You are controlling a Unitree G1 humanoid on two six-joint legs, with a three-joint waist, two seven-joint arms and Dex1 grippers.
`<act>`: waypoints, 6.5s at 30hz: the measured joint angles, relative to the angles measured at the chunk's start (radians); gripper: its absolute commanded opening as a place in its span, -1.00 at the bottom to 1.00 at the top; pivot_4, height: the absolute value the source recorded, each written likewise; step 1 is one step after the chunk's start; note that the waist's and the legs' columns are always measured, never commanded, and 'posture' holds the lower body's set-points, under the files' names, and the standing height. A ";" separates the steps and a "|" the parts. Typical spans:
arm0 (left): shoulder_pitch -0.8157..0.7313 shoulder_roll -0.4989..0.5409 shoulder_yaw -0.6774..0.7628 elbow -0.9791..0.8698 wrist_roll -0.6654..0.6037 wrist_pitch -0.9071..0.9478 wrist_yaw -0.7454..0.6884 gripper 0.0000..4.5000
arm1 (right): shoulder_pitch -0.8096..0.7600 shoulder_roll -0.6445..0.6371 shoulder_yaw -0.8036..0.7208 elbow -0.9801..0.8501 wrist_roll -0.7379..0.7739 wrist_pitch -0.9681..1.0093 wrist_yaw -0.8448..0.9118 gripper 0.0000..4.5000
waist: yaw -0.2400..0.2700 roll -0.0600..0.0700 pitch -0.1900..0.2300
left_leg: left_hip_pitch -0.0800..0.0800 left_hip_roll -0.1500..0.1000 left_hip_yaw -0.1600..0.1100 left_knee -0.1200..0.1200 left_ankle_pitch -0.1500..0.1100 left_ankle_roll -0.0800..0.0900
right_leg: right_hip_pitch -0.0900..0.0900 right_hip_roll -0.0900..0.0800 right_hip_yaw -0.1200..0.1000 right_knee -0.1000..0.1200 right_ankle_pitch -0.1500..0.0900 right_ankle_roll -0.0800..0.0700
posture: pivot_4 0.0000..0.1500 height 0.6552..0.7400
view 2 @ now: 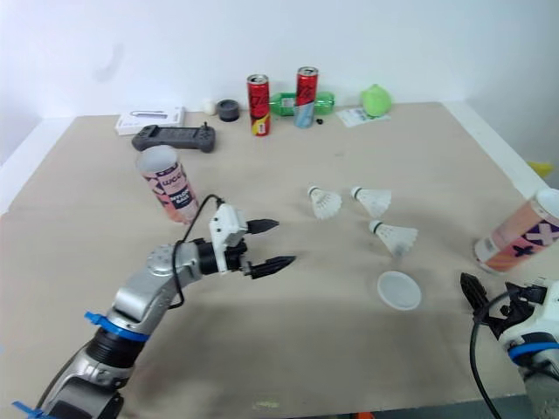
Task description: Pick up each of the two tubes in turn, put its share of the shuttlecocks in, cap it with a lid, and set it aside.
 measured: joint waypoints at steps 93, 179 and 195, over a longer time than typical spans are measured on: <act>-0.014 0.168 0.273 0.320 0.470 -0.324 0.578 0.62 | -0.773 0.290 0.745 0.359 -0.419 -0.096 -0.187 0.76 | 0.010 -0.016 0.007 | -0.009 0.001 -0.004 -0.003 0.012 -0.002 | -0.005 0.002 -0.002 -0.010 0.019 -0.001 | 1.00 1.00; -0.134 0.136 0.083 0.445 0.682 -0.401 0.572 0.62 | -0.370 0.216 0.406 -0.147 -0.268 0.167 -0.214 -0.06 | 0.011 -0.015 0.008 | -0.010 0.001 -0.004 -0.003 0.016 -0.003 | -0.006 0.001 -0.004 -0.010 0.020 0.002 | 1.00 1.00; -0.135 0.135 0.083 0.436 0.682 -0.401 0.578 0.62 | -0.340 0.156 0.407 -0.167 -0.241 0.081 -0.130 -0.98 | 0.011 -0.014 0.008 | -0.011 0.000 -0.004 -0.004 0.016 -0.003 | -0.006 0.001 -0.004 -0.010 0.020 0.002 | 1.00 1.00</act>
